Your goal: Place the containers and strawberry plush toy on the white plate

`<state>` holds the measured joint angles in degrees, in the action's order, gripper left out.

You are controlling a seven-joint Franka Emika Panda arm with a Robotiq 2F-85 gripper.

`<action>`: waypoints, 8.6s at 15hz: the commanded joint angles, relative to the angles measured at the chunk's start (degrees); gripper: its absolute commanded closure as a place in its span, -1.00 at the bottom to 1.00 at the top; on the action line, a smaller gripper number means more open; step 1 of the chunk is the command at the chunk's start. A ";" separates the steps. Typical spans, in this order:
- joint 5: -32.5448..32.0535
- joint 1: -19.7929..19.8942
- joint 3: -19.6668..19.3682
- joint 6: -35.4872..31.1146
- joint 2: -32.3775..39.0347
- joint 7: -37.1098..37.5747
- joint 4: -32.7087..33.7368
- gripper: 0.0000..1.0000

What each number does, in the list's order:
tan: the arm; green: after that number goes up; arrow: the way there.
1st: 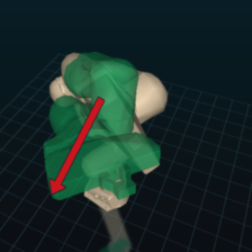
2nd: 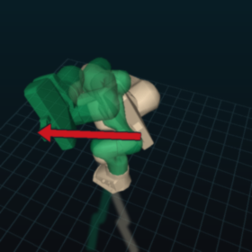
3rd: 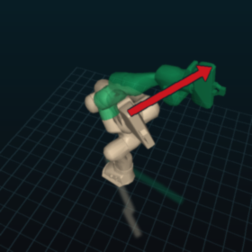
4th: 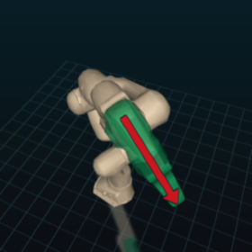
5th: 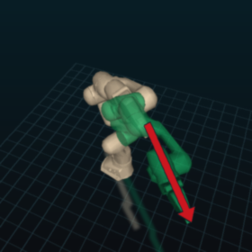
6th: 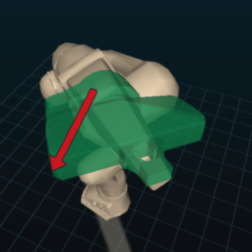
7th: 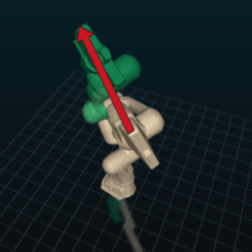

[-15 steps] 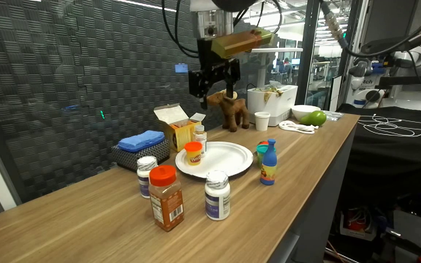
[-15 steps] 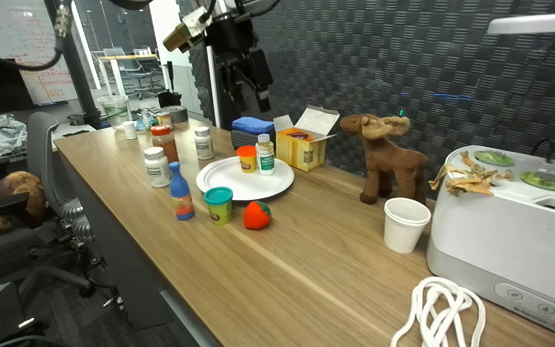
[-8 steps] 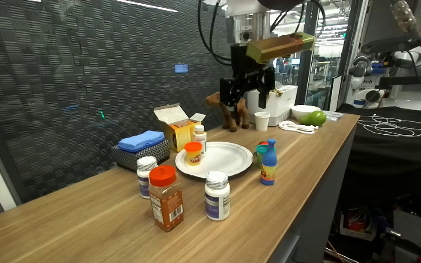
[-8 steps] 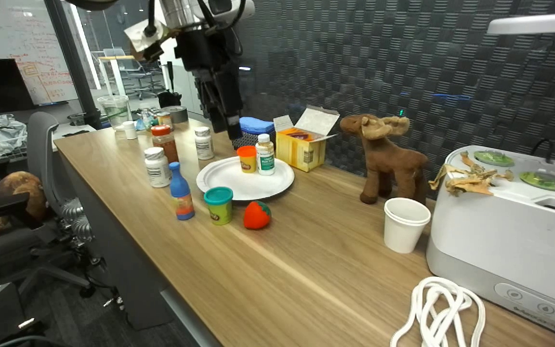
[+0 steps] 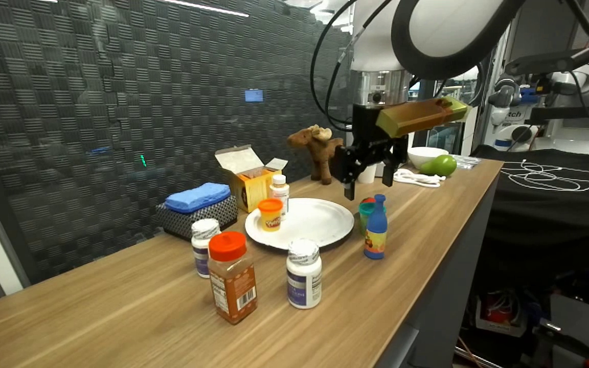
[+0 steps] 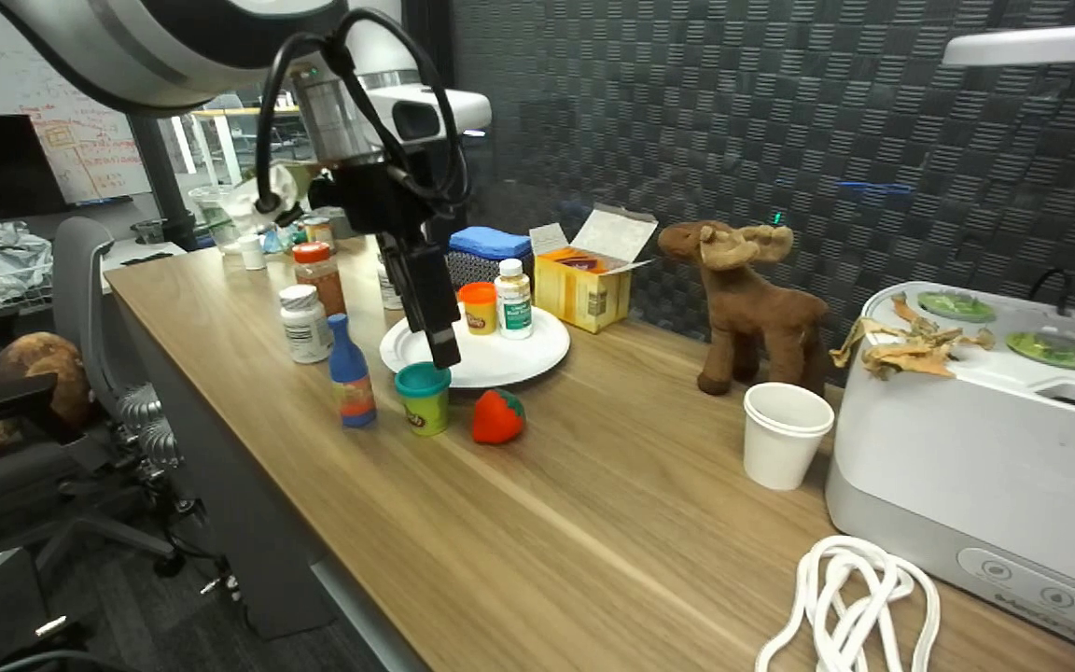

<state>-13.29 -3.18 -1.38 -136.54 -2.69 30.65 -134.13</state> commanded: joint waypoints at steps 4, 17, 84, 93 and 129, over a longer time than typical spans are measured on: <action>6.91 1.61 0.76 -4.78 -2.67 -4.12 -4.90 -1.00; 14.11 2.31 0.53 -5.49 -1.70 -9.07 -6.35 -0.17; 8.96 2.03 2.81 -0.39 22.12 -36.08 25.31 -0.52; 3.02 -2.11 1.85 3.42 13.35 -21.17 22.16 -1.00; 4.57 -15.35 6.98 12.78 29.16 -1.58 42.56 -1.00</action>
<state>-10.21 -17.96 5.58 -125.92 25.12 29.98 -94.41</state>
